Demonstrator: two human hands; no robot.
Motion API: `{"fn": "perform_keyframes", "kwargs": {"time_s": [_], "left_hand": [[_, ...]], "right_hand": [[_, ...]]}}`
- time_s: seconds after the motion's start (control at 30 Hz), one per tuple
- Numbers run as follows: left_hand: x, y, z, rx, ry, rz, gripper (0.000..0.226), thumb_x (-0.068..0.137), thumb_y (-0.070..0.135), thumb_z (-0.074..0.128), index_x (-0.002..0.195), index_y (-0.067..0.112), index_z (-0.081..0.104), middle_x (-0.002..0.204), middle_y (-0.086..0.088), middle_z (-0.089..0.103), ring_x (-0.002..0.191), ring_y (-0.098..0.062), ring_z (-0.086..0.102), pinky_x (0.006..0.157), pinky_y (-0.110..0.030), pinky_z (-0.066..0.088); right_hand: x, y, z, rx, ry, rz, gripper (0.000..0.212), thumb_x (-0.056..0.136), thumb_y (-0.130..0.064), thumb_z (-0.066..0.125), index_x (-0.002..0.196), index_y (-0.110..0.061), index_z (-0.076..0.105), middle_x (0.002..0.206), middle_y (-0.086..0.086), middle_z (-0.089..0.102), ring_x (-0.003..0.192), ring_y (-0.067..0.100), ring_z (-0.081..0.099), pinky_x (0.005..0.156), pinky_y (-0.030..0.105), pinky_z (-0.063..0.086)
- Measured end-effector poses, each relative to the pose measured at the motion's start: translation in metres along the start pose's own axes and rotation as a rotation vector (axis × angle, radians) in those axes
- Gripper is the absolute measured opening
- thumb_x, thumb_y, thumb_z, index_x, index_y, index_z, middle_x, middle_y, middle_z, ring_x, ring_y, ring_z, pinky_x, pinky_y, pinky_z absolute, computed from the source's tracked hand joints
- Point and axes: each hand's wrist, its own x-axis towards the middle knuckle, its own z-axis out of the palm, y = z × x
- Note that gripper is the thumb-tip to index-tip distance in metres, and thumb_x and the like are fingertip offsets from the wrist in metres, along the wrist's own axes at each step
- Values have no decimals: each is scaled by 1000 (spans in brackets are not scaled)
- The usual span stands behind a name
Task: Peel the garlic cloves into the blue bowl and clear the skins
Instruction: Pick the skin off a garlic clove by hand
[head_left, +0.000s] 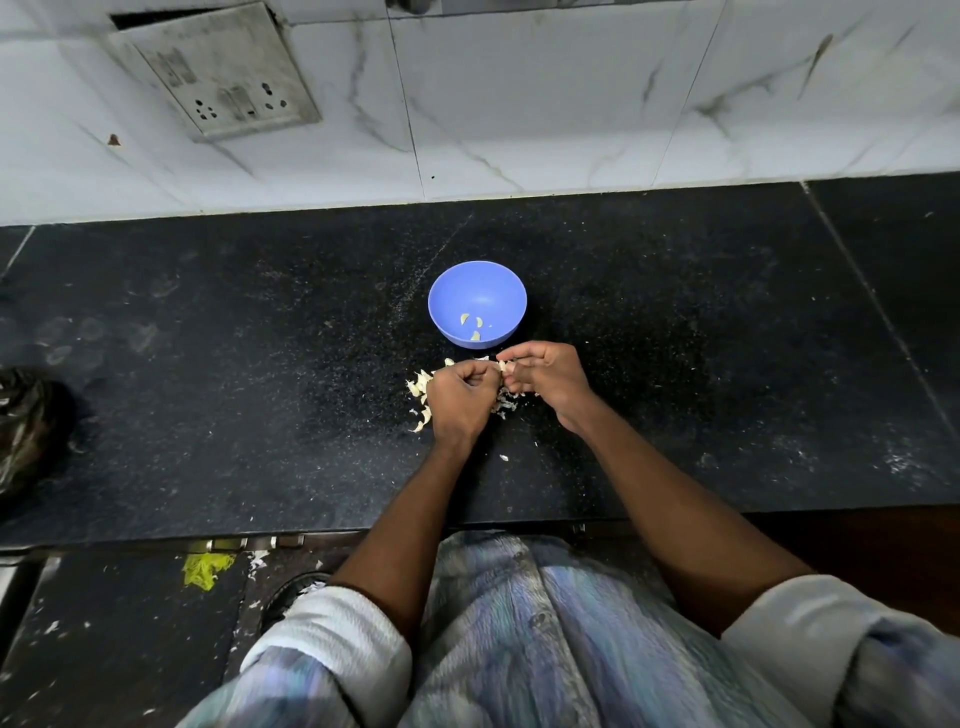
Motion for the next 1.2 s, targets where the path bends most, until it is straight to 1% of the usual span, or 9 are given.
{"fn": "perform_keyframes", "kwargs": {"time_s": [0.1, 0.27, 0.37, 0.53, 0.67, 0.83, 0.93, 1.07, 1.2], "left_hand": [[1, 0, 1, -2, 8, -25, 11, 89, 18, 75, 83, 14, 83, 68, 4, 76, 59, -6, 66, 67, -35, 61], [2, 2, 3, -11, 27, -58, 10, 88, 19, 78, 80, 14, 83, 66, 4, 76, 58, -6, 66, 68, -38, 62], [0, 4, 3, -25, 23, -49, 10, 87, 19, 79, 78, 17, 83, 66, 5, 75, 58, -7, 66, 66, -36, 61], [-4, 5, 3, -16, 30, -44, 8, 82, 21, 82, 74, 19, 82, 66, 8, 75, 61, -6, 68, 66, -31, 60], [-3, 3, 2, -15, 21, -41, 7, 87, 18, 79, 82, 15, 82, 71, 6, 77, 63, -5, 68, 66, -28, 59], [-1, 1, 2, -34, -10, -30, 16, 97, 12, 66, 93, 12, 81, 72, 8, 74, 57, 1, 59, 61, -22, 48], [-1, 4, 1, -16, -37, 22, 11, 95, 13, 72, 96, 13, 83, 76, 9, 76, 61, 1, 63, 64, -20, 52], [-2, 5, -2, 49, -48, 86, 8, 91, 21, 79, 95, 17, 85, 79, 9, 79, 69, -9, 74, 69, -33, 63], [0, 5, -3, 109, -56, 136, 9, 90, 21, 78, 94, 19, 86, 79, 9, 79, 68, -7, 74, 69, -36, 64]], "right_hand": [[1, 1, 1, 3, 4, 8, 16, 91, 2, 71, 106, -1, 75, 94, 24, 76, 70, 17, 69, 72, 27, 61], [2, -1, 2, 39, 6, 33, 16, 91, -1, 74, 107, 2, 75, 97, 21, 77, 75, 18, 71, 74, 28, 62], [0, -1, 2, 49, 7, 30, 19, 91, -3, 75, 108, 5, 74, 100, 21, 77, 80, 18, 74, 74, 26, 62], [-1, 0, 3, 56, -7, 49, 12, 92, 0, 72, 104, 2, 74, 100, 19, 77, 85, 20, 75, 73, 28, 62], [-1, -2, 1, 155, -2, 125, 15, 91, 1, 73, 105, 4, 73, 103, 20, 77, 89, 25, 76, 77, 31, 63], [-1, -3, -1, 302, 1, 178, 14, 92, 4, 70, 106, 4, 71, 95, 23, 76, 87, 29, 77, 76, 28, 62], [0, -1, -2, 313, -1, 161, 15, 92, 2, 72, 107, 3, 72, 95, 17, 77, 87, 24, 76, 79, 29, 62], [0, 2, -4, 261, -10, 142, 20, 92, -2, 73, 111, 4, 72, 97, 13, 78, 89, 19, 75, 79, 27, 61], [-1, 2, -6, 237, -22, 118, 13, 91, -3, 75, 105, -1, 74, 96, 13, 78, 87, 20, 76, 81, 29, 61]]}}
